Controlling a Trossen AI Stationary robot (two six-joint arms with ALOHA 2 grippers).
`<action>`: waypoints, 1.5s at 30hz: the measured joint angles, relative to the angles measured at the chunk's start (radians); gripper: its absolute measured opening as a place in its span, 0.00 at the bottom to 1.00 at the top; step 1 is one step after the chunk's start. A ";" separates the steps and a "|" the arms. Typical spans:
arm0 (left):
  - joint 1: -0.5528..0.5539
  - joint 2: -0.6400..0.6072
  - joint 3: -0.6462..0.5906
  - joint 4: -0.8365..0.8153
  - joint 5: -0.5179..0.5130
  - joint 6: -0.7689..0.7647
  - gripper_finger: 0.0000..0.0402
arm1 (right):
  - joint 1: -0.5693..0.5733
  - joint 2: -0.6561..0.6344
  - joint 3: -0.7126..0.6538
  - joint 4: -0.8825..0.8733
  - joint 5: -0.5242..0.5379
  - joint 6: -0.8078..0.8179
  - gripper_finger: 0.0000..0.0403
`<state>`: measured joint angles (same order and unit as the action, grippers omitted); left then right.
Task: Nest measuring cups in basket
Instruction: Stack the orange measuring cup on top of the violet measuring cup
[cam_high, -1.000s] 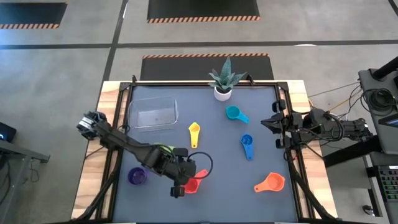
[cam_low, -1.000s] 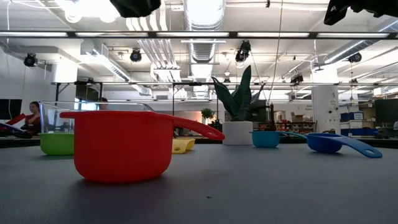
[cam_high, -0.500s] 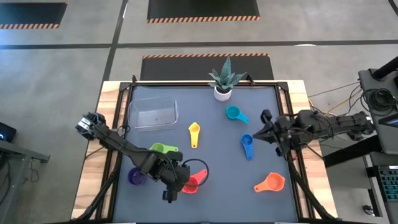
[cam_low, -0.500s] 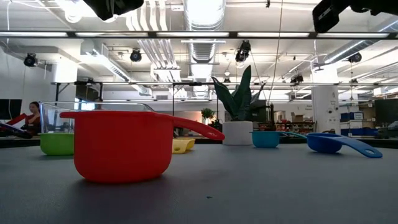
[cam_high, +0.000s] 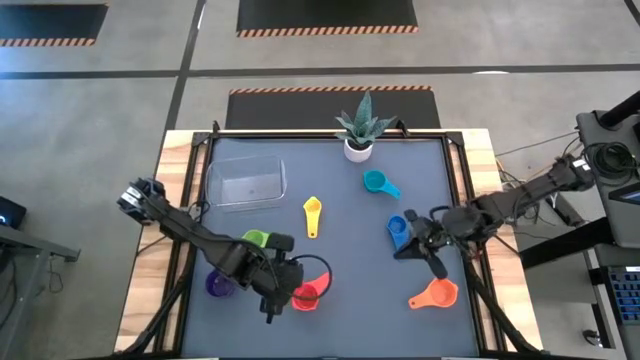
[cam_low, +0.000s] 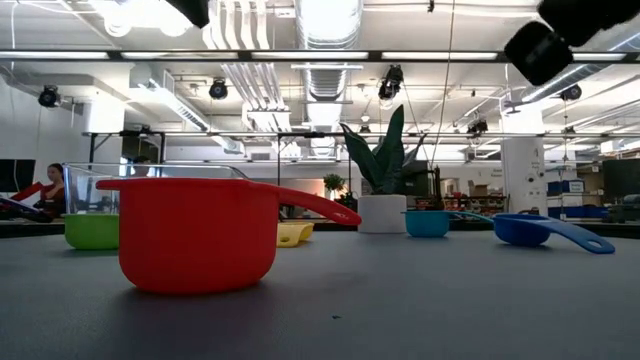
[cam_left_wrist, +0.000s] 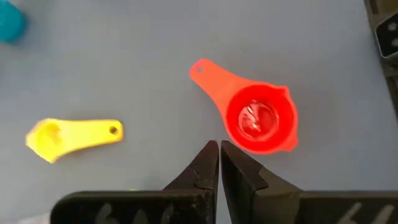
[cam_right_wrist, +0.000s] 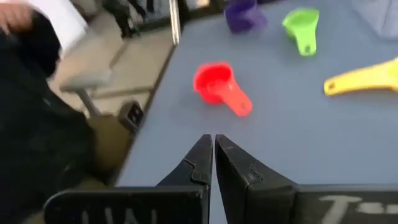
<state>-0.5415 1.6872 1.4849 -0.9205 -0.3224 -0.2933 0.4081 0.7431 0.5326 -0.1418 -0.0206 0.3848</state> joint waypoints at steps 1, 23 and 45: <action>0.000 -0.001 0.000 0.005 -0.014 0.011 0.00 | 0.017 0.008 -0.005 -0.003 0.017 0.000 0.02; 0.010 0.027 -0.002 0.319 -0.189 0.099 0.00 | 0.114 -0.055 -0.036 -0.005 0.098 -0.125 0.02; 0.060 0.101 -0.187 1.098 -0.237 0.371 0.00 | 0.114 -0.192 -0.049 0.097 0.136 -0.438 0.02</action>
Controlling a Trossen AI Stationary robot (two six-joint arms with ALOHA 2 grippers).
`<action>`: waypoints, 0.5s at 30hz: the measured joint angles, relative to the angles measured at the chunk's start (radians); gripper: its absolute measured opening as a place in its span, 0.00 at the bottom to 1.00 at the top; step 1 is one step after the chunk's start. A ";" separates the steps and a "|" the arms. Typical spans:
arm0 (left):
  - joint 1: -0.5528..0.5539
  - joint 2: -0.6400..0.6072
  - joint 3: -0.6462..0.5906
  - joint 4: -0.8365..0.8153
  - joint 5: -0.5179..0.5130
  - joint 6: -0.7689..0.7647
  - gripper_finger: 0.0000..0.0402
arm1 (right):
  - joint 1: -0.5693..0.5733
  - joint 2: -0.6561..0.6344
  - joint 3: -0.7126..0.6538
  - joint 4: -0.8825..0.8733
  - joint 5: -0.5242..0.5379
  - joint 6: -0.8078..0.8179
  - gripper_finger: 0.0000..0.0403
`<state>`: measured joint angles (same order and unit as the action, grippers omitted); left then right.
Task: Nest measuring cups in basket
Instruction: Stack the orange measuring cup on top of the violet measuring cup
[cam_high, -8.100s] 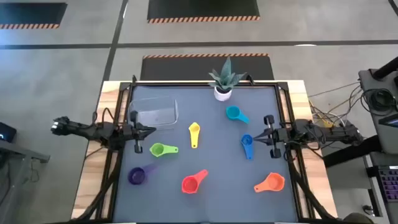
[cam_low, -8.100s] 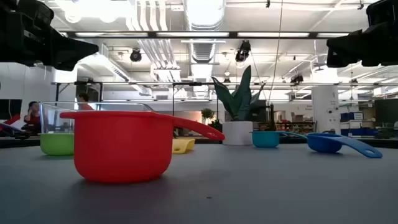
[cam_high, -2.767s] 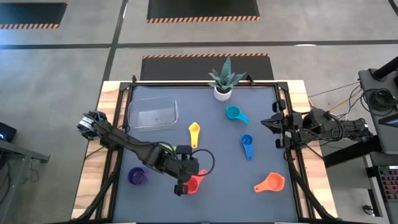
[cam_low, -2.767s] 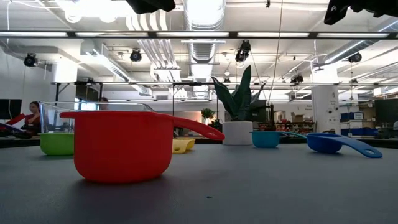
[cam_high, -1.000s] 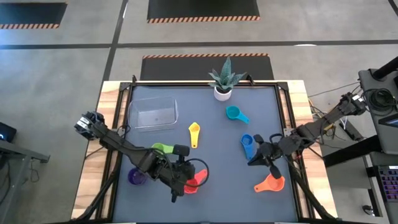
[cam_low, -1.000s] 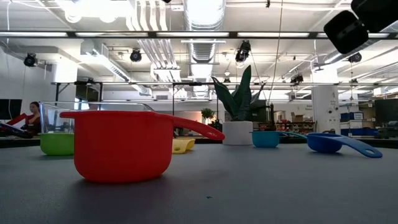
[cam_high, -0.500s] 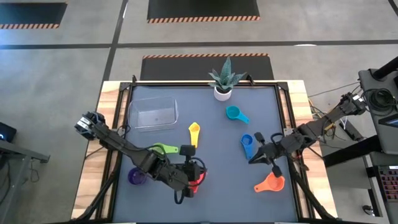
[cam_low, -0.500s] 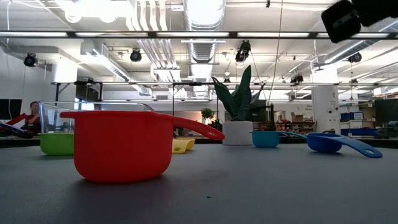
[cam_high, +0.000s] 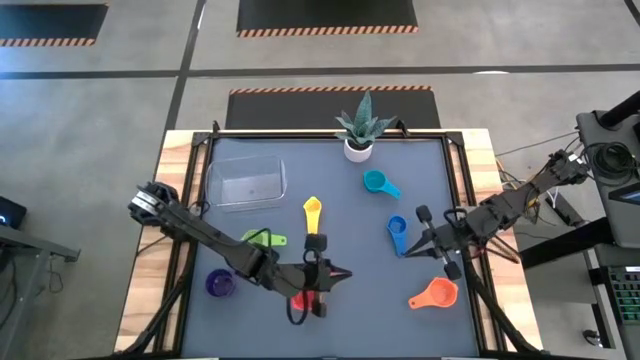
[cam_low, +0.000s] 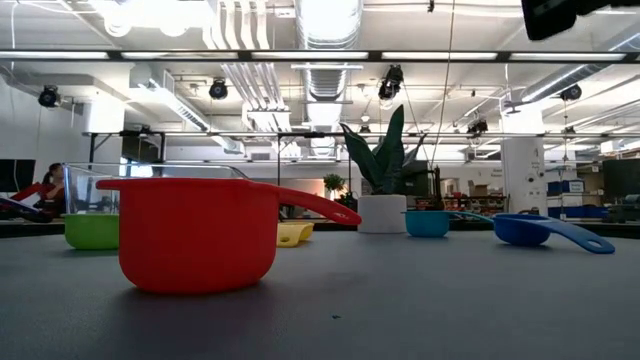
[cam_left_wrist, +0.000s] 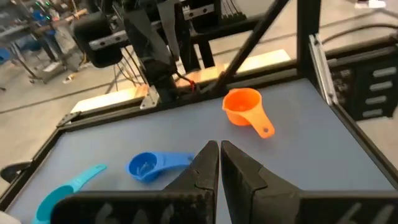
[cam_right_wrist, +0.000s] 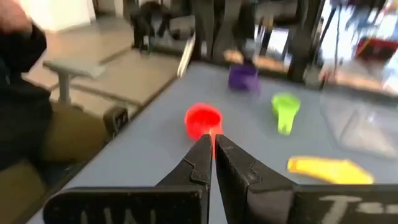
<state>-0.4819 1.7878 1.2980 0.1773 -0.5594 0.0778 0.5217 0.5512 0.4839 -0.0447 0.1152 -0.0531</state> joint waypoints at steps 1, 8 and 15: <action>0.006 0.011 0.000 0.023 0.000 0.004 0.00 | 0.000 -0.004 -0.002 0.030 0.000 -0.029 0.02; 0.046 0.134 0.029 0.223 0.003 0.044 0.00 | 0.000 -0.015 -0.005 0.153 -0.005 -0.207 0.02; 0.069 0.290 0.159 0.267 0.028 0.076 0.00 | -0.002 -0.042 -0.005 0.195 -0.009 -0.302 0.02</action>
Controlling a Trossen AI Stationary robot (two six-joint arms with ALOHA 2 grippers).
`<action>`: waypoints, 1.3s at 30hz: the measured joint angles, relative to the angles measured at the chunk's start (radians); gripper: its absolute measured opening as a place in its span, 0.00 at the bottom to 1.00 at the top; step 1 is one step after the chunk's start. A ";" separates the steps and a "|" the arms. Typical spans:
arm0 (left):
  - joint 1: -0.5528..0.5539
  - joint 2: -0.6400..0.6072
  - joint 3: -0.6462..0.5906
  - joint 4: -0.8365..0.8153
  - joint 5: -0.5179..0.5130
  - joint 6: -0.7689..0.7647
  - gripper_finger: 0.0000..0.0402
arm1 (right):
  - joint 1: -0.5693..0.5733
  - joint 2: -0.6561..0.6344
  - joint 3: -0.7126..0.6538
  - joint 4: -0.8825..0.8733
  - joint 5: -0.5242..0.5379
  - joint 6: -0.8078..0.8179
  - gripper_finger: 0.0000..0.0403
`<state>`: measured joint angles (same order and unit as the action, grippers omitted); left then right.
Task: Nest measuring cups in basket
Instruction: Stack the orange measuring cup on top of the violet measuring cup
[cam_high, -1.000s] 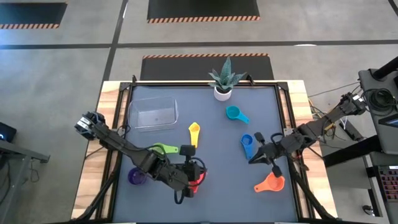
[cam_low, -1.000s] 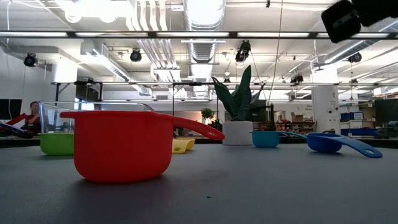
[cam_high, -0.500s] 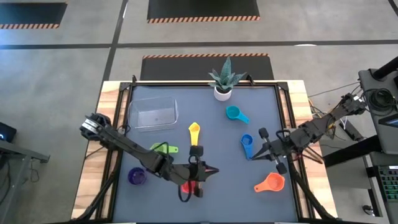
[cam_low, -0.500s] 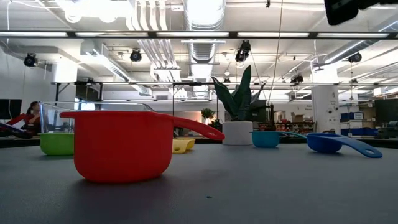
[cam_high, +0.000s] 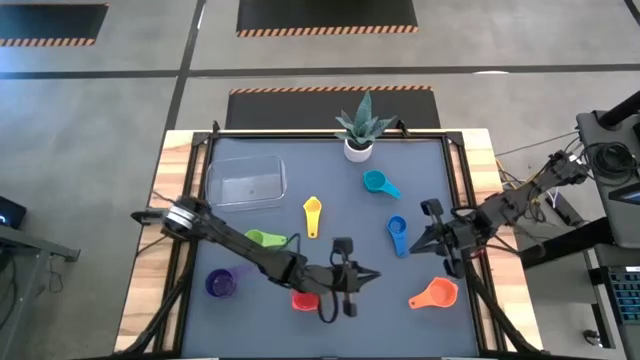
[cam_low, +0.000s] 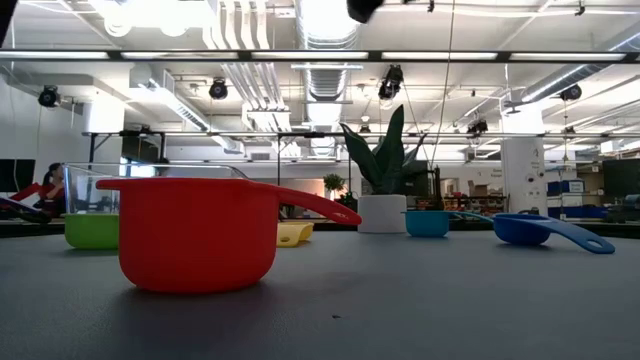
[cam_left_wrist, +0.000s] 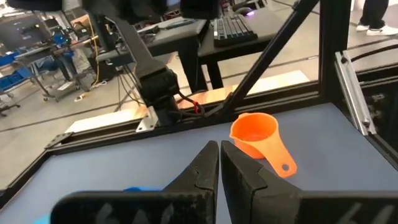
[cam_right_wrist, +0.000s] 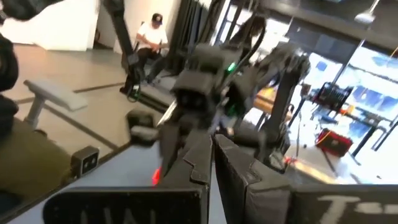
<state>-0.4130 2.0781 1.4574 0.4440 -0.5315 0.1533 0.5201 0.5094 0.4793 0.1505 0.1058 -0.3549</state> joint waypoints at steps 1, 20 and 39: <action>0.004 0.023 0.024 0.001 0.000 0.000 0.00 | 0.000 -0.009 0.000 -0.002 0.000 -0.007 0.02; 0.032 0.240 0.291 -0.069 0.099 -0.075 0.18 | -0.002 -0.214 -0.100 -0.026 0.000 0.010 0.02; 0.034 0.499 0.634 -0.233 0.104 -0.101 0.57 | -0.002 -0.356 -0.143 -0.084 0.026 0.031 0.02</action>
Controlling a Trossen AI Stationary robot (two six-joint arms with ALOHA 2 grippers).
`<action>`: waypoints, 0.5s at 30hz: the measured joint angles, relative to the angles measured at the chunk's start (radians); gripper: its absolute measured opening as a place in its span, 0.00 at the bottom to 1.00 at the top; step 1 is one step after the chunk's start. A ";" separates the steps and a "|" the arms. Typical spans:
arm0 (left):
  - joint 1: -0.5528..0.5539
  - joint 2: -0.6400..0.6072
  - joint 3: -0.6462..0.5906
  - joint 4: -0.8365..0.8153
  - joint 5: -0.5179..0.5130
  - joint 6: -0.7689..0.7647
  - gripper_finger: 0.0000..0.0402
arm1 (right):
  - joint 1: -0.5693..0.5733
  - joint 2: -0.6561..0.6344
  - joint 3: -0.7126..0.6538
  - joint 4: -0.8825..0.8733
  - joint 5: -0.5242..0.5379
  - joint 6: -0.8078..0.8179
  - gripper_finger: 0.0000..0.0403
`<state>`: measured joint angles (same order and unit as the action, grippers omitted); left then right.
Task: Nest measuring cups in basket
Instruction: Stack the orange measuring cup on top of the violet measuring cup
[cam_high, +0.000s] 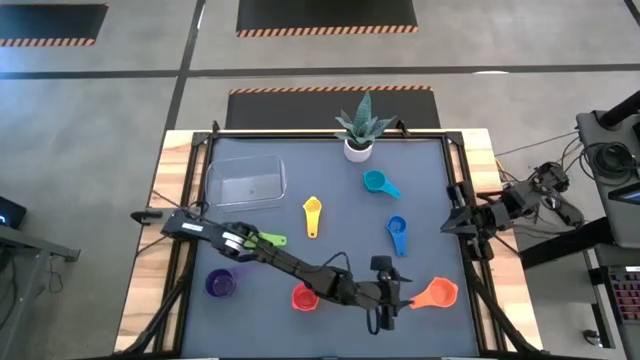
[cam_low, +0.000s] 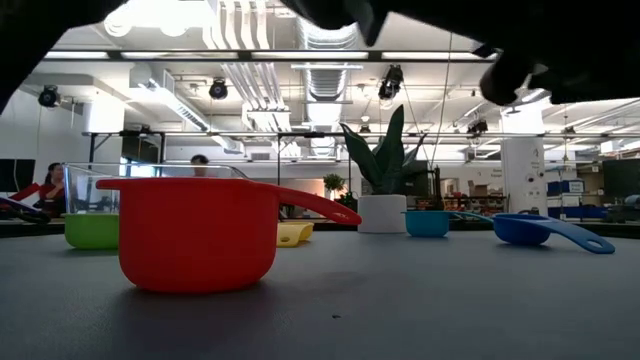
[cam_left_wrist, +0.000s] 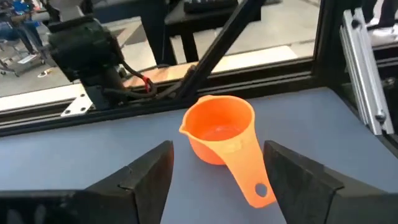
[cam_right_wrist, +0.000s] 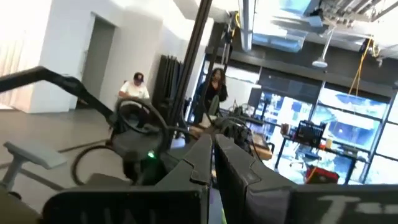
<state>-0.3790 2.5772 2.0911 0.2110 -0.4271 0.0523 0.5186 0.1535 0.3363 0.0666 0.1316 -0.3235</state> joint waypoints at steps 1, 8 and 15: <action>0.000 0.020 0.036 -0.024 0.000 0.000 0.57 | 0.000 0.000 0.000 0.000 0.001 -0.001 0.02; 0.016 0.106 0.185 -0.110 0.107 -0.023 0.57 | 0.000 -0.002 0.000 -0.002 0.001 0.001 0.02; 0.057 0.113 0.178 -0.116 0.273 -0.162 0.55 | 0.000 -0.001 0.000 -0.002 0.001 0.009 0.02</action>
<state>-0.3220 2.6900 2.2688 0.0953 -0.1542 -0.1100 0.5186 0.1524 0.3363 0.0643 0.1329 -0.3149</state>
